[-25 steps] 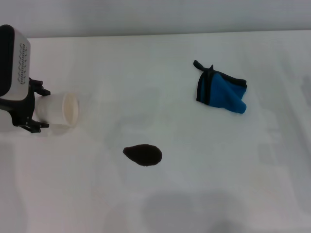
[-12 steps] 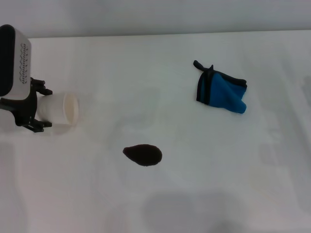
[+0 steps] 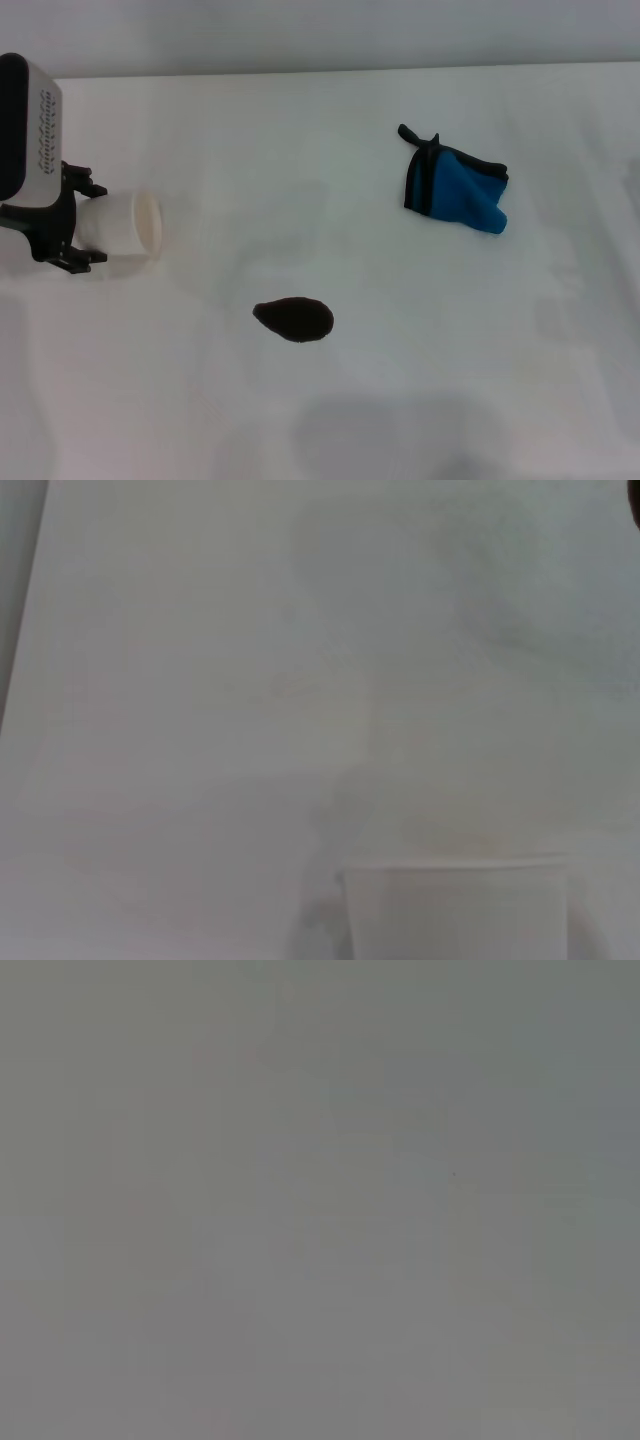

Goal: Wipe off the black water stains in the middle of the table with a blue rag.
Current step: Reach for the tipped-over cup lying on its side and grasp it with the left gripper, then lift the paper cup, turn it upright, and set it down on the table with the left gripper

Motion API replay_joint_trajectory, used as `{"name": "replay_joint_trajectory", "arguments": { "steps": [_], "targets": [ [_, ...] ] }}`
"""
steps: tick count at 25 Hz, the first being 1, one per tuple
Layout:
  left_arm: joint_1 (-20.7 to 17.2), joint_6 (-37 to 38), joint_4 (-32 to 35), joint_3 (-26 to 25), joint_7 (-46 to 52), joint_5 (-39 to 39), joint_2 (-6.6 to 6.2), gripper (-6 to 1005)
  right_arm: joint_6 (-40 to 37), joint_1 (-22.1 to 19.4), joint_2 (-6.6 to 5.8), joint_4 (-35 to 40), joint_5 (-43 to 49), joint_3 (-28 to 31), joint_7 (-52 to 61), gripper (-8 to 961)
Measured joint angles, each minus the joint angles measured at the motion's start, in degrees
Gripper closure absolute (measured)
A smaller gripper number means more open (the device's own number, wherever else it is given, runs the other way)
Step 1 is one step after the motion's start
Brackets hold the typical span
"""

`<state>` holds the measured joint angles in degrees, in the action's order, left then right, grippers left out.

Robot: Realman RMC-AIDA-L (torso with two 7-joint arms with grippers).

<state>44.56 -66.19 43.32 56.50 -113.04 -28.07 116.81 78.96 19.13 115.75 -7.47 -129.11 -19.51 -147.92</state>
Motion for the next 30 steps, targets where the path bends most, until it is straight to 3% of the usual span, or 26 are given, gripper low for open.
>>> {"name": "replay_joint_trajectory", "arguments": {
  "steps": [15, 20, 25, 30],
  "targets": [
    [0.0, 0.7, -0.6, 0.1, -0.1, -0.2, 0.57, 169, 0.1, -0.1, 0.0, 0.0, 0.0, 0.1, 0.0, 108],
    [0.0, 2.6, -0.6, -0.3, 0.3, -1.4, 0.8, 243, 0.2, -0.1, 0.0, 0.0, 0.0, 0.2, 0.0, 108],
    [-0.3, 4.1, 0.3, -3.1, 0.9, -6.5, 1.4, 276, 0.2, -0.1, -0.05, 0.4, 0.0, 0.2, 0.0, 109],
    [-3.4, 6.2, 0.8, -3.4, 2.3, -17.4, 2.04, 273, 0.8, 0.0, -0.12, 0.6, 0.0, 0.1, 0.3, 109]
  ]
}}
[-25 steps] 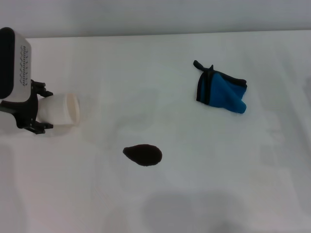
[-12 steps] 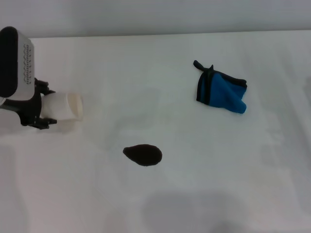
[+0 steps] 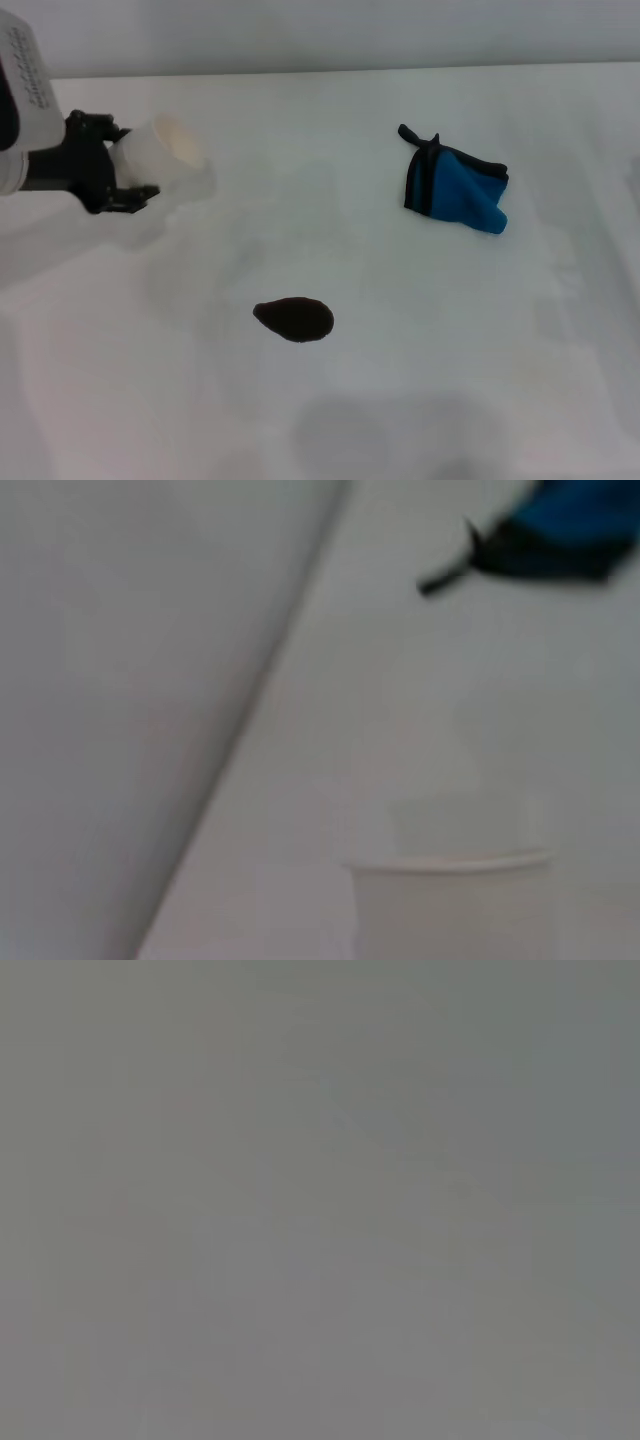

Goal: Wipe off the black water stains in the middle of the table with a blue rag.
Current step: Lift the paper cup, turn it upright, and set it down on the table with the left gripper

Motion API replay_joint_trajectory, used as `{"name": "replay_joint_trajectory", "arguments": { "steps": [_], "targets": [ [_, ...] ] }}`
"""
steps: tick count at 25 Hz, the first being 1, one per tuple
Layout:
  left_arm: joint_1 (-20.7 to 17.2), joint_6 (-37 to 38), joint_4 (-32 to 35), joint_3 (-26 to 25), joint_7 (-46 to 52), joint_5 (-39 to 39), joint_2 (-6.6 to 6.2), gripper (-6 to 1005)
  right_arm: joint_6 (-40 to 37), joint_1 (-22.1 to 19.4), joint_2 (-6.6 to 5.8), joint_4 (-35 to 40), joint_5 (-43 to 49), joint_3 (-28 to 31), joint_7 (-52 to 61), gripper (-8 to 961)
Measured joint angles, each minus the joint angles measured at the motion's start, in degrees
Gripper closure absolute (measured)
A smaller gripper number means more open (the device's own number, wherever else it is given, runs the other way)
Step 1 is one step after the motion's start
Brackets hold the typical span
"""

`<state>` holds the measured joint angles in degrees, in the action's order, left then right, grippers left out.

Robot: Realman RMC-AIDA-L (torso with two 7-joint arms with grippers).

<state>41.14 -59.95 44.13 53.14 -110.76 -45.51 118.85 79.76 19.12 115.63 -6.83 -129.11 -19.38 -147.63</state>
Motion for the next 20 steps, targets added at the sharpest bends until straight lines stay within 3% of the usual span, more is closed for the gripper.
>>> {"name": "replay_joint_trajectory", "arguments": {
  "steps": [4, 8, 12, 13, 16, 20],
  "targets": [
    [-4.2, 2.3, -0.8, 0.7, -0.4, -13.3, 0.18, 273, 0.6, -0.2, -0.04, 0.1, 0.0, -0.1, 0.3, 108],
    [-9.7, 4.1, -4.8, 3.1, -7.9, -33.7, 0.33, 274, 0.7, -0.3, -0.09, 0.1, 0.0, -0.5, 0.3, 108],
    [-12.7, 3.1, -14.6, 3.9, -23.2, -55.6, 0.4, 274, 0.7, -0.4, -0.18, 0.1, 0.1, -0.6, 0.3, 108],
    [-13.4, 1.0, -19.8, 3.9, -29.0, -64.7, 0.54, 274, 0.7, -0.4, -0.19, 0.1, 0.1, -0.7, 0.3, 108],
    [-13.9, -3.9, -27.6, 3.9, -35.5, -74.7, 0.69, 274, 0.7, -0.6, -0.22, 0.1, 0.2, -1.0, 0.3, 109],
    [-13.5, -7.9, -36.1, 3.9, -42.1, -82.4, 0.95, 274, 0.7, -0.8, -0.23, 0.3, 0.2, -1.7, 0.3, 109]
  ]
}}
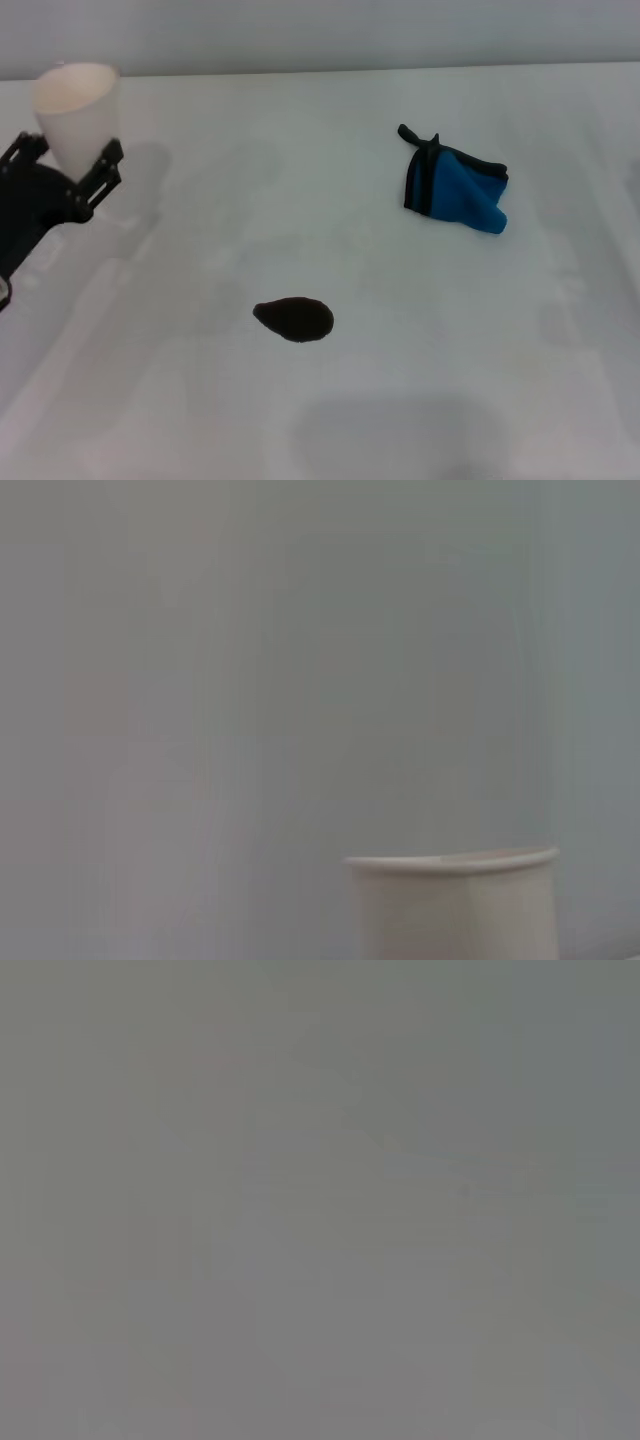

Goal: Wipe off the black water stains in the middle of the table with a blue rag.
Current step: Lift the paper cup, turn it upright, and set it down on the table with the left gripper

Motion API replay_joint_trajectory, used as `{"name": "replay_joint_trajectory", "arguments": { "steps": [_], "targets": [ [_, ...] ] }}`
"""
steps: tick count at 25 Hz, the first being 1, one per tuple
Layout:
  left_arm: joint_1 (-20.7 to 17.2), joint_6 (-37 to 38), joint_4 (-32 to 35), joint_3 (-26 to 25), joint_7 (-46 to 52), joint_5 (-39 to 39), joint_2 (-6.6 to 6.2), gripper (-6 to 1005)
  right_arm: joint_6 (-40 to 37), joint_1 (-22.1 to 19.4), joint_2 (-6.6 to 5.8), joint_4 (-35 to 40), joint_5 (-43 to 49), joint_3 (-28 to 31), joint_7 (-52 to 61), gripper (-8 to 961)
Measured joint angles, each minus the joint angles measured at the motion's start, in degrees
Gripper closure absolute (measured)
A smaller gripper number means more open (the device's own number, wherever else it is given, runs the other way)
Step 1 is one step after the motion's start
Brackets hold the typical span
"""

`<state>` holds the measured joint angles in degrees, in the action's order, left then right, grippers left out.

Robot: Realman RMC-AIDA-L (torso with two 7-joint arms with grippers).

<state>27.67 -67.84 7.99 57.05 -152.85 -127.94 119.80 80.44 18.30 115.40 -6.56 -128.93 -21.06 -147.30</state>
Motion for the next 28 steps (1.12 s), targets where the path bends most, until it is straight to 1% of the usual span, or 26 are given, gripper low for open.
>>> {"name": "replay_joint_trajectory", "arguments": {
  "steps": [2, 6, 13, 15, 22, 28],
  "targets": [
    [0.3, 0.8, -2.3, -0.1, -1.3, -1.9, 0.08, 273, 0.1, 0.0, -0.03, 0.0, 0.0, -0.6, 0.0, 109],
    [0.9, 3.5, -4.6, -0.4, -1.5, -3.7, 0.09, 273, 0.2, -0.1, -0.08, 0.0, 0.0, -1.7, 0.0, 108],
    [1.2, 7.6, -5.3, -0.2, -1.8, -4.5, 0.22, 272, 0.3, -0.3, -0.09, 0.5, 0.0, -2.3, 0.0, 109],
    [1.9, 10.1, -5.7, -0.3, -1.8, -4.6, 0.25, 271, 0.4, -0.4, -0.09, 0.6, 0.0, -2.6, 0.0, 109],
    [3.2, 14.3, -6.6, -0.2, -1.9, -4.6, 0.26, 269, 0.4, -0.3, -0.09, 0.7, 0.0, -2.6, 0.0, 108],
    [3.6, 15.2, -7.7, -0.2, -2.3, -4.5, 0.26, 267, 0.2, -0.1, -0.09, 0.8, 0.0, -2.6, 0.0, 109]
  ]
}}
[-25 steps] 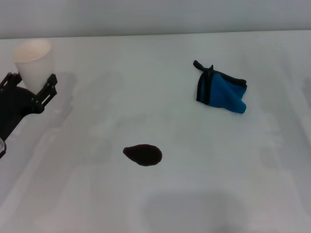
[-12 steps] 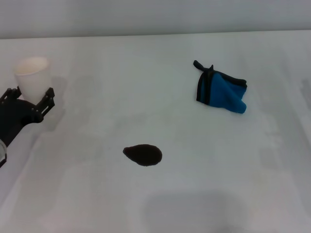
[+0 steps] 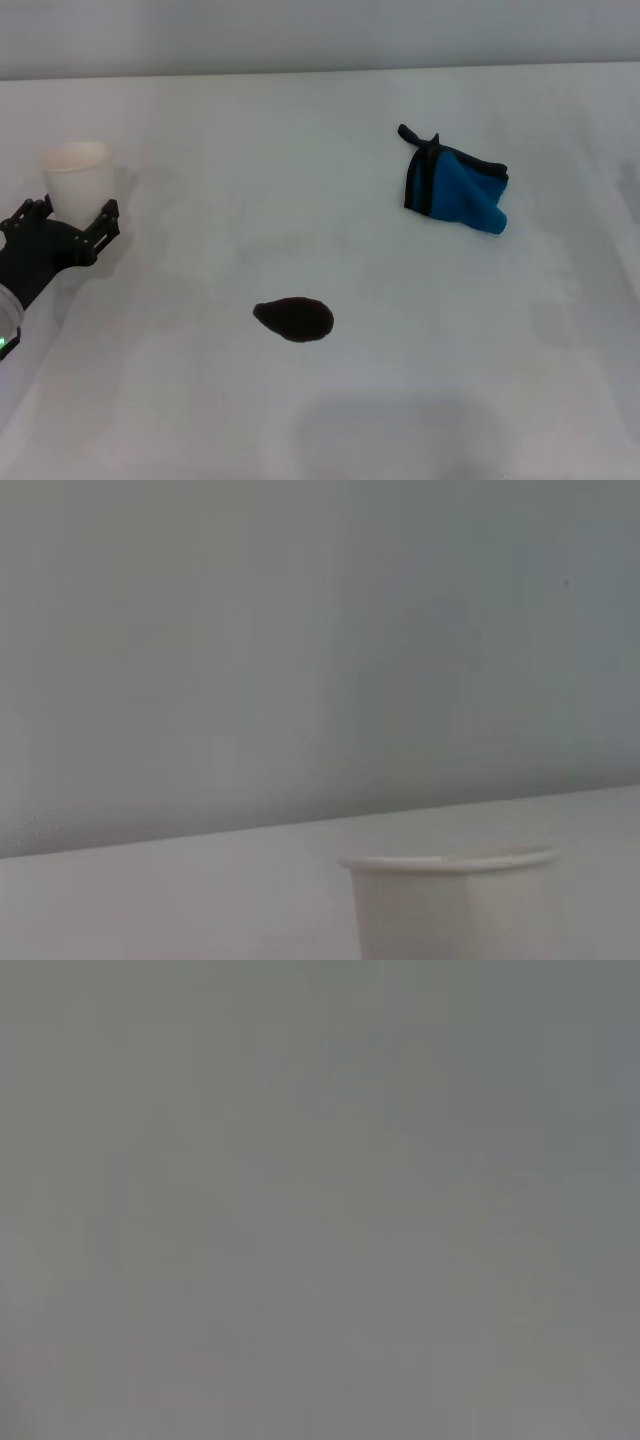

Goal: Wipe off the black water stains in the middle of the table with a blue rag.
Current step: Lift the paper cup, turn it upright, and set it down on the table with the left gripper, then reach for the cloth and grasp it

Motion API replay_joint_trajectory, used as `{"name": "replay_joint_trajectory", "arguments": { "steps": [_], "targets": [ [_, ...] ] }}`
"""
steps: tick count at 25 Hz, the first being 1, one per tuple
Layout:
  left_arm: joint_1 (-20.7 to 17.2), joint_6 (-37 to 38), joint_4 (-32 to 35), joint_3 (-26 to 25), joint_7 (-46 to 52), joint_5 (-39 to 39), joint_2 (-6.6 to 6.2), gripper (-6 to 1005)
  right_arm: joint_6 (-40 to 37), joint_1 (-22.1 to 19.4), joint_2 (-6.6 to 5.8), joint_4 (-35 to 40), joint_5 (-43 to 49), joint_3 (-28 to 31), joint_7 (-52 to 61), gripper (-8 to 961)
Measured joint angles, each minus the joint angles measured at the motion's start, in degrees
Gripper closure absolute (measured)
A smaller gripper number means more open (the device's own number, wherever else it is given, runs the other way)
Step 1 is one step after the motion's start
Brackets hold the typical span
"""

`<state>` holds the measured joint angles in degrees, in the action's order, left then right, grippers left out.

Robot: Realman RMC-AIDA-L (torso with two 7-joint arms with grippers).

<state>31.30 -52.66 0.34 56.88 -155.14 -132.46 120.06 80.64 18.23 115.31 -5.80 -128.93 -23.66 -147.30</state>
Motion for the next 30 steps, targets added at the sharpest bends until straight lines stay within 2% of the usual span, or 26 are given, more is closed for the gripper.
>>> {"name": "replay_joint_trajectory", "arguments": {
  "steps": [21, 30],
  "targets": [
    [-1.5, -0.1, -1.6, 0.1, -0.8, 0.9, 0.26, 260, 0.0, -0.9, 0.01, 0.0, -0.1, 0.6, 0.0, 108],
    [-3.9, -5.6, -2.0, 0.0, -0.7, 0.8, 0.01, 130, 0.2, -1.1, 0.01, 0.0, 0.0, 0.1, 0.0, 109]
  ]
}}
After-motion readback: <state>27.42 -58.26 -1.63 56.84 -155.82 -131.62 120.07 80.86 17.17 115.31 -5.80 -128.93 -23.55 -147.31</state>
